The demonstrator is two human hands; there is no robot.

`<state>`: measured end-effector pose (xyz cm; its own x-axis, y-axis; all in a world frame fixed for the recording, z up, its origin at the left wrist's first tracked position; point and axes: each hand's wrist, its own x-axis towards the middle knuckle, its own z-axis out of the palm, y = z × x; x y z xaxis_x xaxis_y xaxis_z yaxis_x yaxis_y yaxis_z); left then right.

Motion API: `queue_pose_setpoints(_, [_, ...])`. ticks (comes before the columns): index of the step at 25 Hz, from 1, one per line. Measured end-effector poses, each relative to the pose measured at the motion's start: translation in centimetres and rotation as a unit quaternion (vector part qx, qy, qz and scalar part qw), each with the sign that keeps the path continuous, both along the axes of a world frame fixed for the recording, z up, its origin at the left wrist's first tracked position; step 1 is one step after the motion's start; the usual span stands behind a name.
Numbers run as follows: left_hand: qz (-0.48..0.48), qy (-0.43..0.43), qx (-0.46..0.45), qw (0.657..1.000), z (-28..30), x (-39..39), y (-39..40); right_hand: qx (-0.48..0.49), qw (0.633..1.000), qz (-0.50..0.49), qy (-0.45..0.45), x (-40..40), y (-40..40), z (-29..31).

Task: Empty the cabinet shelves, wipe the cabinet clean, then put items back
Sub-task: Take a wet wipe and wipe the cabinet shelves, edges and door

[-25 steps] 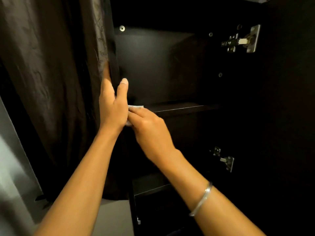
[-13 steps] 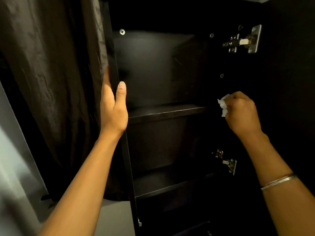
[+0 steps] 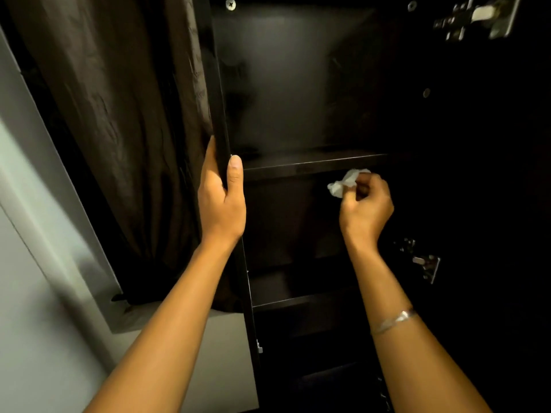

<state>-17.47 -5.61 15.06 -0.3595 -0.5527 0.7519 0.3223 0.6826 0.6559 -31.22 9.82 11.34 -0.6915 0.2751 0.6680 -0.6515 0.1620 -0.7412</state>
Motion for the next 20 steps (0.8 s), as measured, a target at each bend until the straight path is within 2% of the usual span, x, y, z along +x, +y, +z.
queue_pose_setpoints(3, [0.006, 0.002, -0.005, 1.0, -0.6, 0.0, -0.1, -0.069, 0.997, 0.0, -0.028, -2.0, -3.2, 0.0])
queue_pose_setpoints(5, [0.01, 0.011, -0.011, 1.0, -0.7, -0.3, -0.3, -0.026, 0.997, 0.016, -0.068, -1.0, -6.5, -0.4])
queue_pose_setpoints(7, [0.015, 0.015, -0.017, 1.0, -0.8, -0.6, -0.8, 0.095, 0.99, 0.102, 0.01, 3.0, -10.3, -0.8])
queue_pose_setpoints(9, [0.024, 0.016, -0.016, 0.999, -0.9, -0.7, -0.9, 0.218, 0.952, 0.163, 0.138, 5.9, -12.4, -1.4])
queue_pose_setpoints(11, [0.028, 0.014, -0.024, 0.999, -0.9, -0.4, -0.7, 0.264, 0.926, 0.138, 0.233, 3.3, -11.0, -1.7])
queue_pose_setpoints(12, [0.025, 0.015, -0.026, 0.999, -1.0, -0.5, -0.6, 0.258, 0.927, 0.098, 0.252, 0.8, -9.5, -1.9])
queue_pose_setpoints(13, [0.022, 0.019, -0.024, 0.999, -1.1, -0.5, -0.6, 0.226, 0.94, 0.064, 0.246, -1.6, -7.8, -2.2])
queue_pose_setpoints(14, [0.022, 0.023, -0.017, 0.999, -1.1, -0.5, -0.6, 0.156, 0.965, 0.043, 0.204, -3.5, -5.6, -2.1])
queue_pose_setpoints(15, [0.024, 0.027, -0.012, 0.999, -1.1, -0.5, -0.6, 0.052, 0.989, 0.033, 0.133, -4.9, -3.9, -2.0])
queue_pose_setpoints(16, [0.026, 0.031, -0.014, 0.999, -1.1, -0.5, -0.5, -0.042, 0.997, 0.034, 0.057, -6.0, -2.1, -1.8])
queue_pose_setpoints(17, [0.029, 0.033, -0.018, 0.999, -1.2, -0.6, -0.4, -0.131, 0.991, 0.014, -0.035, -7.1, -0.7, -1.6])
queue_pose_setpoints(18, [0.029, 0.028, -0.021, 0.999, -1.1, -0.6, -0.1, -0.185, 0.979, -0.011, -0.085, -7.4, 0.4, -1.2])
queue_pose_setpoints(20, [0.028, 0.009, -0.019, 0.999, -1.0, -0.4, 0.2, -0.286, 0.952, 0.023, -0.103, -7.9, 0.6, -0.6])
